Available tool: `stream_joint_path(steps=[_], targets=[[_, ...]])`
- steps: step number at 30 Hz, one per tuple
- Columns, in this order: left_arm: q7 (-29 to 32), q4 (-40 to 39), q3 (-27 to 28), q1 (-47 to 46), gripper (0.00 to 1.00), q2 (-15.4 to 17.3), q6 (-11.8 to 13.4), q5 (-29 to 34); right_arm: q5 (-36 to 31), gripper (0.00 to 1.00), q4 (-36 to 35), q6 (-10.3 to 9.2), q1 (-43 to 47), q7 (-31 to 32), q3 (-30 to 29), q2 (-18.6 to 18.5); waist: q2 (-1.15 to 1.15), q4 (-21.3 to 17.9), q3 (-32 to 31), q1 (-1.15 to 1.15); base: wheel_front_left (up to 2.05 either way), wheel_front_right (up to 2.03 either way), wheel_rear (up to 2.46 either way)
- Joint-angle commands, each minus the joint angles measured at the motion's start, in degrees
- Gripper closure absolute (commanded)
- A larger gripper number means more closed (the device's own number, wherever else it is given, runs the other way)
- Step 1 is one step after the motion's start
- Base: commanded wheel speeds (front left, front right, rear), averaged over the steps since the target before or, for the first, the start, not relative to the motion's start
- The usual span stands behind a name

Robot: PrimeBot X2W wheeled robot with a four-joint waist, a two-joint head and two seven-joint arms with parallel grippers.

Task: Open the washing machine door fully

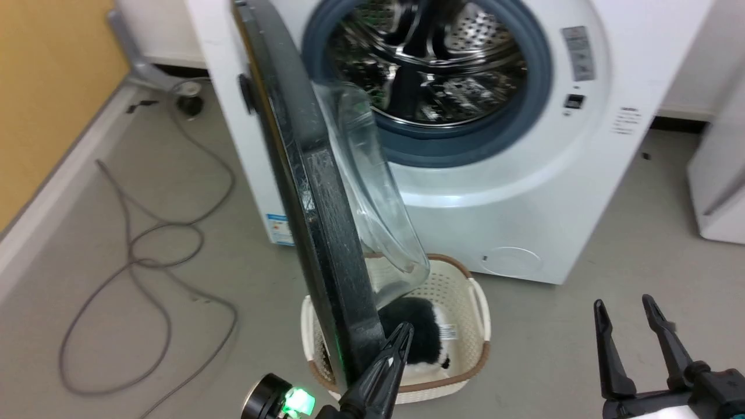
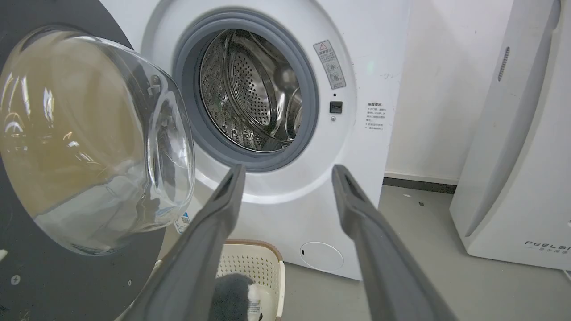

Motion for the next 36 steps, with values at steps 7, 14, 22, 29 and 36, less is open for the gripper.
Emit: stream_joint_path(steps=[7,14,22,29,36], targets=[[-0.2,-0.6,1.9,1.8,1.00,1.4,1.1,-0.2,0.8,0.00,0.4,0.03,-0.4,-0.2,0.6,0.2,0.00,5.5,-0.4,0.00,0.00,0.00,0.00],[-0.2,-1.9,3.9,3.3,1.00,2.9,2.4,-0.4,1.6,0.00,0.8,0.03,-0.3,-0.2,2.2,0.2,0.00,9.8,-0.6,0.00,0.00,0.00,0.00],[-0.2,-1.5,9.2,4.4,1.00,4.6,4.7,-2.0,1.8,0.00,0.8,0.03,-0.4,-0.2,2.9,0.2,0.00,12.5,-0.2,0.00,0.00,0.00,0.00],[-0.2,0.0,17.2,4.4,1.00,6.7,6.8,-4.8,1.4,0.00,0.9,0.03,-0.8,-0.2,3.4,0.2,0.00,11.9,0.8,0.00,0.00,0.00,0.00],[-0.2,3.4,24.9,3.1,1.00,8.1,8.0,-8.0,1.1,0.00,0.7,0.03,-1.3,-0.2,3.2,0.2,0.00,9.9,2.2,0.00,0.00,0.00,0.00]])
